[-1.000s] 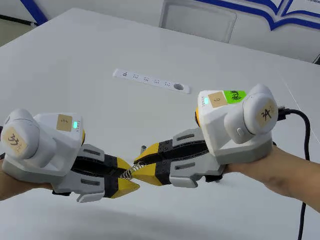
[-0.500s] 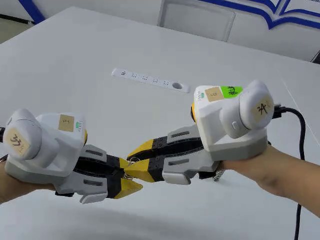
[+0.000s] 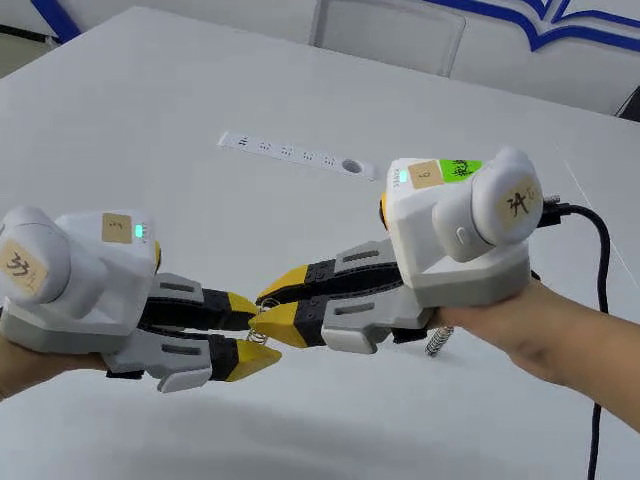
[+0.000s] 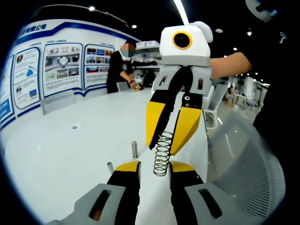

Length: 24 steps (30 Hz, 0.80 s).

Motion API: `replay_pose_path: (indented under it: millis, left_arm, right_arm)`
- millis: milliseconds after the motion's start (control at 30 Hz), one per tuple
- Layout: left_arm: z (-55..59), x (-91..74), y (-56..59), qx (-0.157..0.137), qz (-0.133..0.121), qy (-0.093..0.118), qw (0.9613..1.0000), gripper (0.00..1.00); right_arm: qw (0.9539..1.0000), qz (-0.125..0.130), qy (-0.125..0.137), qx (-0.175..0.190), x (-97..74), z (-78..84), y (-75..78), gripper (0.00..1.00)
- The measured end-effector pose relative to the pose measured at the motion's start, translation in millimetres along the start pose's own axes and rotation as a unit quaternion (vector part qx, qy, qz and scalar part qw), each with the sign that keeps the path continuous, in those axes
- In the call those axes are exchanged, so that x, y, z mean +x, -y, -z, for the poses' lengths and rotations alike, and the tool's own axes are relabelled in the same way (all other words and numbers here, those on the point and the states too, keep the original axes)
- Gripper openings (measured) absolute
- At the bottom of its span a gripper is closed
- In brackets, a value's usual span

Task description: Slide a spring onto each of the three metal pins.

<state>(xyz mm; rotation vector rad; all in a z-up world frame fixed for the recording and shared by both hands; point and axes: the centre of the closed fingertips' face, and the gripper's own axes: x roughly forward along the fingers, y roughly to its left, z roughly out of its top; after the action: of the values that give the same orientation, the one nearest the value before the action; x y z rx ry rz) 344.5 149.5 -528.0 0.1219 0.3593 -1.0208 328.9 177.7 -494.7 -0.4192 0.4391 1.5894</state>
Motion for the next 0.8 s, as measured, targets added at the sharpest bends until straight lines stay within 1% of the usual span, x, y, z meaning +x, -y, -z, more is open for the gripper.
replay_pose_path:
  millis: [67,100,167,233,300,400,467,533,600,700,767,800]
  left_arm:
    - [-4.2,-3.0,-3.1,-0.009,-0.005,0.01,0.9999,0.27]
    - [-4.4,-4.8,-6.1,-0.009,-0.009,0.01,0.9999,0.28]
    - [-1.7,-6.6,-10.7,-0.01,-0.013,0.004,0.9999,0.3]
    - [0.5,-8.2,-11.1,-0.013,-0.012,0.0,0.9998,0.35]
    - [3.0,-9.5,-10.4,-0.013,-0.008,-0.005,0.9999,0.39]
    - [6.8,-10.6,-10.8,-0.007,-0.006,-0.009,0.9999,0.45]
    - [10.1,-11.5,-12.8,-0.003,-0.007,-0.013,0.9999,0.48]
    - [15.4,-13.4,-17.0,0.003,-0.013,-0.021,0.9997,0.5]
    - [19.2,-16.4,-21.0,-0.002,-0.018,-0.022,0.9996,0.52]
    - [22.7,-20.8,-25.0,-0.015,-0.024,-0.017,0.9994,0.58]
    - [26.7,-22.8,-27.7,-0.02,-0.028,-0.017,0.9993,0.6]
    - [28.6,-23.2,-28.9,-0.023,-0.03,-0.018,0.9991,0.61]
  right_arm:
    - [1.0,0.002,0.004,0.004,-1.1,-2.4,1.7,0.11]
    - [0.9999,0.005,0.008,0.007,-2.6,-4.9,3.9,0.11]
    - [0.9998,0.012,0.014,0.008,-5.7,-9.1,9.9,0.11]
    - [0.9996,0.021,0.017,0.008,-8.3,-12.0,16.1,0.11]
    - [0.9993,0.031,0.02,0.011,-11.2,-14.4,25.2,0.11]
    - [0.9986,0.049,0.015,0.013,-13.2,-13.9,40.4,0.11]
    - [0.9976,0.065,0.012,0.02,-13.9,-12.9,53.6,0.11]
    - [0.9951,0.085,0.017,0.047,-14.6,-12.1,68.3,0.11]
    - [0.9913,0.106,0.02,0.075,-15.0,-10.8,82.4,0.11]
    - [0.9897,0.116,0.018,0.081,-11.5,-6.9,97.9,0.11]
    - [0.9889,0.126,0.003,0.079,-7.8,-0.1,106.6,0.11]
    - [0.9889,0.125,0.0,0.08,-5.8,2.2,108.1,0.11]
